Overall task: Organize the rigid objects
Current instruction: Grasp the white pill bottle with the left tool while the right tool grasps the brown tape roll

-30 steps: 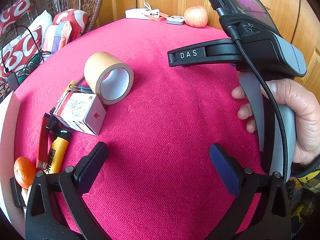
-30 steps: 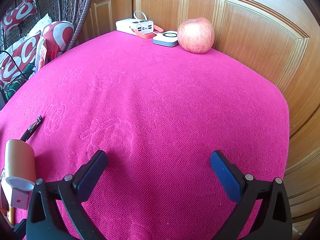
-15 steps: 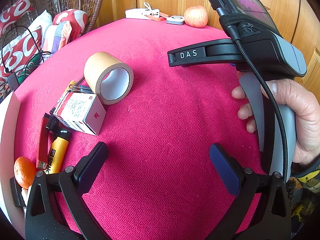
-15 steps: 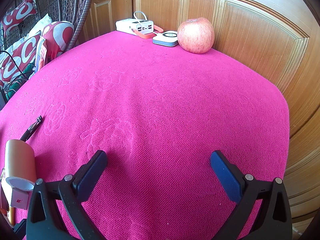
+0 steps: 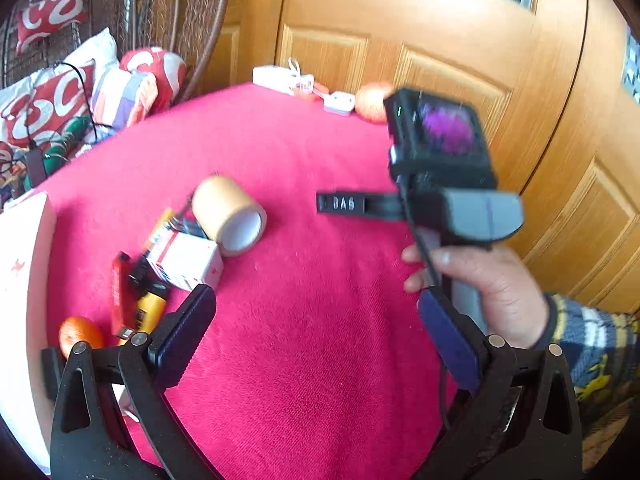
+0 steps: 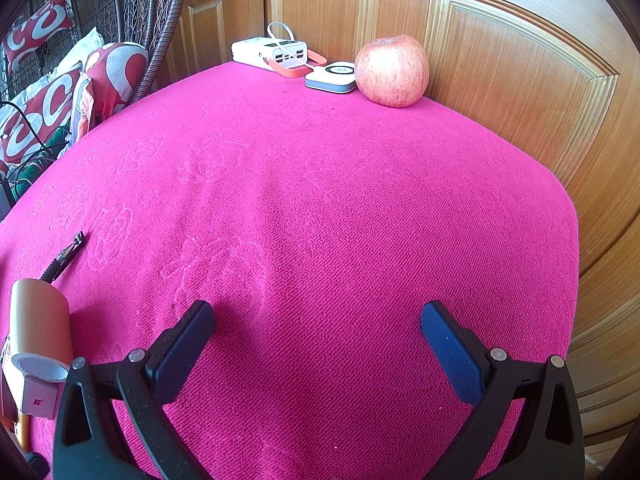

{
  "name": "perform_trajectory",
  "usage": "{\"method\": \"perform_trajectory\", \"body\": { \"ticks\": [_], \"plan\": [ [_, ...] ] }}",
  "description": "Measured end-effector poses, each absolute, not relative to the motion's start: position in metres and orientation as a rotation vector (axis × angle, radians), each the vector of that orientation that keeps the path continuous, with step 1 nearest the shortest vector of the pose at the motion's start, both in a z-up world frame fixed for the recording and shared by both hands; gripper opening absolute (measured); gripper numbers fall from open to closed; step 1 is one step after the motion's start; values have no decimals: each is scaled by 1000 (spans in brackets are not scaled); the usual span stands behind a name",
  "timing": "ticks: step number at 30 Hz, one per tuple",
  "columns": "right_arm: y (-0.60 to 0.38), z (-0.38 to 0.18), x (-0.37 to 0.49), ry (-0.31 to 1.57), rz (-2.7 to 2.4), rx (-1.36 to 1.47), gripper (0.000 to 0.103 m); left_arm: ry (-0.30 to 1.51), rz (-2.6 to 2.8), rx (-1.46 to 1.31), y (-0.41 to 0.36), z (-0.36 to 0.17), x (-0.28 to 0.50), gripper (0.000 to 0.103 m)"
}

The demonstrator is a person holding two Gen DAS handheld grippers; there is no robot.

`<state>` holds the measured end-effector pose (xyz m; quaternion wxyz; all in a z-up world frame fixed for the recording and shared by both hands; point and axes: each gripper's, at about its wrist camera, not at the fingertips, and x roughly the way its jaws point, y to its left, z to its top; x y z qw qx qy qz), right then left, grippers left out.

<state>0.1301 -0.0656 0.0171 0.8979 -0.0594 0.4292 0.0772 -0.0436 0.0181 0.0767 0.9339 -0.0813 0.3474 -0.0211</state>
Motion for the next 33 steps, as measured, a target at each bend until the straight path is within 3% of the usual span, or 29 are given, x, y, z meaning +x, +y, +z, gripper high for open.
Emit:
{"method": "perform_trajectory", "body": {
  "ticks": [6, 14, 17, 19, 21, 26, 30, 33],
  "plan": [
    [-66, 17, 130, 889, 160, -123, 103, 582, 91, -220, 76, 117, -129, 102],
    [-66, 17, 130, 889, 160, -123, 103, 805, 170, -346, 93, 48, -194, 101],
    [-66, 17, 130, 888, 161, -123, 103, 882, 145, -341, 75, 24, -194, 93],
    [-66, 19, 127, 879, 211, -109, 103, 914, 129, -336, 69, 14, -192, 78],
    [-64, 29, 115, 817, 329, -93, 103, 933, 128, -300, 64, 10, -189, 72],
    [-39, 68, 60, 584, 629, -190, 103, 924, 186, -303, 75, 10, -188, 36],
    [-7, 66, 61, 701, 767, -183, 103, 906, 206, -321, 79, 10, -190, 36],
    [18, 55, 66, 778, 793, -214, 85, 907, 233, -294, 78, 11, -191, 36]
  ]
}}
